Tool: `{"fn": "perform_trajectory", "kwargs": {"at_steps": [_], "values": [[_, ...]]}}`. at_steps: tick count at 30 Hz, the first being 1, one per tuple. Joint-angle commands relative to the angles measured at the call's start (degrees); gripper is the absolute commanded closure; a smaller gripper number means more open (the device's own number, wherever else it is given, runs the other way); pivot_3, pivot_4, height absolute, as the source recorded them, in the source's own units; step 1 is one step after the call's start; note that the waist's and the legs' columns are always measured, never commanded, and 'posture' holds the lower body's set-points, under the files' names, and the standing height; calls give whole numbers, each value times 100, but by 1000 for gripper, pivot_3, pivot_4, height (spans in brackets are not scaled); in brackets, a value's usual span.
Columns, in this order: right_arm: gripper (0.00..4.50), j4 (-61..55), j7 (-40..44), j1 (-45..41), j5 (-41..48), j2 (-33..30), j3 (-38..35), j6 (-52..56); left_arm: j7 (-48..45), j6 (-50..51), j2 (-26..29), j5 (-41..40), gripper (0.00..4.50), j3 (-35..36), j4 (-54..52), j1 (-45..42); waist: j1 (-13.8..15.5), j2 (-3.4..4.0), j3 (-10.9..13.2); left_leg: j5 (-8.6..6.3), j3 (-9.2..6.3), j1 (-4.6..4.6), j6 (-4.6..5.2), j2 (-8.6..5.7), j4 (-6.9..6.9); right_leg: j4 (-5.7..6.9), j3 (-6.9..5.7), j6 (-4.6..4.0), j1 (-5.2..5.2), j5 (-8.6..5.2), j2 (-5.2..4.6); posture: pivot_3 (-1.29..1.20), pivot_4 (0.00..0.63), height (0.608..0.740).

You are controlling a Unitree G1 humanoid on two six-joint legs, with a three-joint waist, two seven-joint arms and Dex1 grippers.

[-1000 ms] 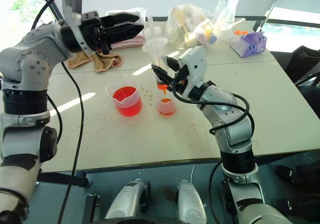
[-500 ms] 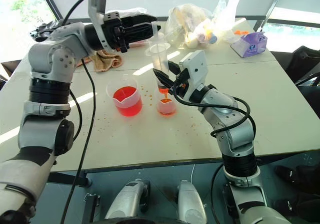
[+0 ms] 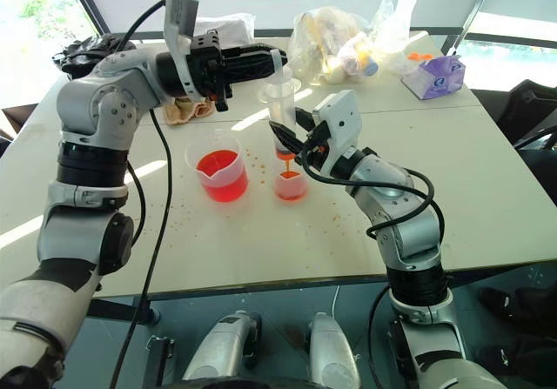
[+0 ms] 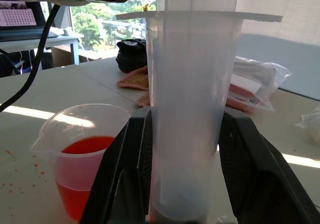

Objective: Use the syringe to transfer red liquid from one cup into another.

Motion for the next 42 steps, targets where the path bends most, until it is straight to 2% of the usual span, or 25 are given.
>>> {"fn": "perform_trajectory", "kwargs": {"at_steps": [1, 21, 40, 42], "values": [[3174, -253, -38, -154, 65, -29, -162, -185, -108, 101, -17, 23, 4200, -168, -280, 95, 1, 0, 0, 0, 0, 0, 0, 0, 0, 0, 0, 0, 0, 0, 0, 0, 150, 736], [3174, -435, -22, -230, 225, -171, -290, 62, 124, 410, -6, -15, 4200, -227, -880, 721, 5, 0, 0, 0, -1, 0, 0, 0, 3, 1, 2, 0, 2, 0, -1, 0, 150, 736], [3174, -517, 2, -250, 350, -375, -397, 132, 135, 471, -18, 33, 4200, -279, -859, 905, 7, 0, 0, 0, -1, 0, 0, 0, 3, 0, 2, 0, 3, 0, -1, 0, 150, 736], [3174, -510, 8, -245, 345, -382, -385, 123, 276, 555, -87, -1, 3562, -168, -703, 772, 15, 0, 0, 0, -1, 1, 0, 0, 4, 0, 2, 0, 3, 0, -1, 0, 150, 736]]}}
